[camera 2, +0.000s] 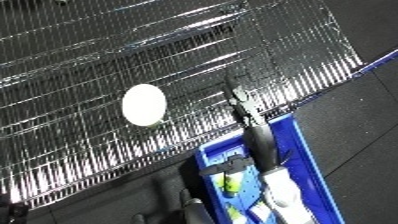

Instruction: Pick up the object and place it into the box

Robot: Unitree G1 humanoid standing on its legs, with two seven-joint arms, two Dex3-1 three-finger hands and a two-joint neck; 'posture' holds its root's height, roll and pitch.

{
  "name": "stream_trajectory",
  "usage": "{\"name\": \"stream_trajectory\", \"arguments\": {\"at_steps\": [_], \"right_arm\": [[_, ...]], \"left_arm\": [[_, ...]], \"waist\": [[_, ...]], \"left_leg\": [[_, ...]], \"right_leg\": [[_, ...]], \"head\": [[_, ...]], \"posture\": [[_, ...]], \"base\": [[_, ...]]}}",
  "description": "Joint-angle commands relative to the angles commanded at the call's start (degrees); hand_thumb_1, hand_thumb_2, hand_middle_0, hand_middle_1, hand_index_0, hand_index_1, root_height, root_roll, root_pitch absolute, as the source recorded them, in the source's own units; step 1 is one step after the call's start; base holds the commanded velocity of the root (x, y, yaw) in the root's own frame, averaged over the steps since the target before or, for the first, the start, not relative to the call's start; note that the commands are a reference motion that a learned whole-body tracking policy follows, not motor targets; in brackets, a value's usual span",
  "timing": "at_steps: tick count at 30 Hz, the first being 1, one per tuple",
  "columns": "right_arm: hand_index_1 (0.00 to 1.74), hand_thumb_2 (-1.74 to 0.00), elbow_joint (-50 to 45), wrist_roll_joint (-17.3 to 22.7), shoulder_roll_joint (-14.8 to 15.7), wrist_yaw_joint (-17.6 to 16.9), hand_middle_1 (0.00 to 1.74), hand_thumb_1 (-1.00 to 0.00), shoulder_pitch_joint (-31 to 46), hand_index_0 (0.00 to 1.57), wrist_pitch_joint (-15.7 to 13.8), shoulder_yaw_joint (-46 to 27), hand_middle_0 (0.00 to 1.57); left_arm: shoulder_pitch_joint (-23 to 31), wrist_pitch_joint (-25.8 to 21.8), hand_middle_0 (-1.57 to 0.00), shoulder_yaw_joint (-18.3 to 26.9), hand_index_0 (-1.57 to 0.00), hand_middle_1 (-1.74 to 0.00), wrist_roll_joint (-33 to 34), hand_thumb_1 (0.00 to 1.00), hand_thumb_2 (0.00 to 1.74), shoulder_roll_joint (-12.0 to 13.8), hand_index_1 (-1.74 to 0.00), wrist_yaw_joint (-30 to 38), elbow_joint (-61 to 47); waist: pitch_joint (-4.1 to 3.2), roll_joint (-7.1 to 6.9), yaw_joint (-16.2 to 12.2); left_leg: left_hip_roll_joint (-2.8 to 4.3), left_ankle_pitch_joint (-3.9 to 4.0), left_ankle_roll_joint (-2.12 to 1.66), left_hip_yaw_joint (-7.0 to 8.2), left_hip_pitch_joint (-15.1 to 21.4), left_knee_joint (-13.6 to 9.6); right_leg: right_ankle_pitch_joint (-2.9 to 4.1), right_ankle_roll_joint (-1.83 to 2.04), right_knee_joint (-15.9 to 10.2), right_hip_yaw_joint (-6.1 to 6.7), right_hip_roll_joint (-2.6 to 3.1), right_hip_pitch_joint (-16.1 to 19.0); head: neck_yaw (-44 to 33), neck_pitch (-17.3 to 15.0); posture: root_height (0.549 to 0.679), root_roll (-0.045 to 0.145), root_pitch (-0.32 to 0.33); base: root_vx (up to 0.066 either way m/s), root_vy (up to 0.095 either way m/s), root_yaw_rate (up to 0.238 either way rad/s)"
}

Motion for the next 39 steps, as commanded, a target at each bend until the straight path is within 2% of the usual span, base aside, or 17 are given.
{"name": "stream_trajectory", "arguments": {"at_steps": [5,10,18,24,32,39], "right_arm": [[0.0,0.0,2.02,0.25,0.23,-0.43,0.0,0.0,-0.92,0.0,0.31,0.55,0.0],[0.0,0.0,3.34,-0.28,0.01,-0.44,0.0,0.0,-1.99,0.0,1.1,1.08,0.0],[0.0,0.0,5.33,-0.65,-0.18,-0.91,0.0,0.0,-4.31,0.0,1.72,2.12,0.0],[0.0,0.0,7.05,-0.77,-0.31,-0.88,0.0,0.0,-6.19,0.0,1.55,3.07,0.0],[0.0,0.0,9.77,1.29,-0.27,-1.8,0.0,0.0,-10.51,0.0,2.01,4.52,0.0],[0.0,0.0,12.89,1.59,-0.25,-1.9,0.0,0.0,-14.65,0.0,3.39,5.89,0.0]], "left_arm": [[0.06,0.51,-1.57,-0.38,-1.57,-1.74,0.06,1.0,1.74,0.29,-1.74,-0.18,-0.22],[0.19,0.61,-1.57,-0.62,-1.57,-1.74,0.13,1.0,1.74,0.63,-1.74,-0.3,-0.87],[-0.02,1.06,-1.57,-1.22,-1.57,-1.74,-0.26,1.0,1.74,1.28,-1.74,0.34,-2.04],[-0.55,0.99,-1.57,-2.13,-1.57,-1.74,-0.41,1.0,1.74,1.23,-1.74,0.9,-2.28],[-1.59,1.17,-1.57,-3.5,-1.57,-1.74,-0.63,1.0,1.74,1.26,-1.74,1.6,-2.31],[-2.81,1.14,-1.57,-4.81,-1.57,-1.74,-1.12,1.0,1.74,1.25,-1.74,2.38,-2.17]], "waist": [[0.33,0.11,0.66],[0.85,0.4,1.22],[2.18,0.89,1.78],[2.94,1.23,2.06],[3.04,1.66,2.67],[3.04,2.2,3.21]], "left_leg": [[-0.05,-0.18,0.03,0.01,-0.93,1.6],[-0.23,-0.36,0.22,0.06,-1.98,3.0],[-0.8,-0.86,0.46,0.15,-4.79,6.36],[-1.02,-1.08,0.55,0.28,-6.33,7.81],[-1.17,-1.55,0.6,0.4,-7.97,9.28],[-1.51,-2.03,0.7,0.42,-9.2,10.43]], "right_leg": [[-0.09,0.08,1.56,-0.38,-0.49,-1.03],[-0.24,0.05,3.25,-0.65,-0.78,-2.5],[-0.71,-0.01,6.85,-1.08,-0.82,-5.8],[-0.82,-0.01,8.21,-1.2,-0.87,-7.61],[-1.1,-0.26,9.36,-1.4,-0.96,-9.24],[-1.25,-0.42,10.26,-1.36,-0.98,-10.61]], "head": [[-0.56,0.72],[-0.84,1.18],[-0.27,0.62],[0.71,1.4],[3.12,1.93],[5.06,2.58]], "posture": [[0.616,0.061,-0.045],[0.61,0.059,-0.047],[0.598,0.058,-0.049],[0.592,0.06,-0.046],[0.587,0.06,-0.037],[0.584,0.061,-0.029]], "base": [[0.067,0.001,0.103],[0.044,0.006,0.101],[0.017,0.011,0.075],[0.005,0.019,0.077],[0.013,0.016,0.057],[0.015,0.022,0.06]]}}
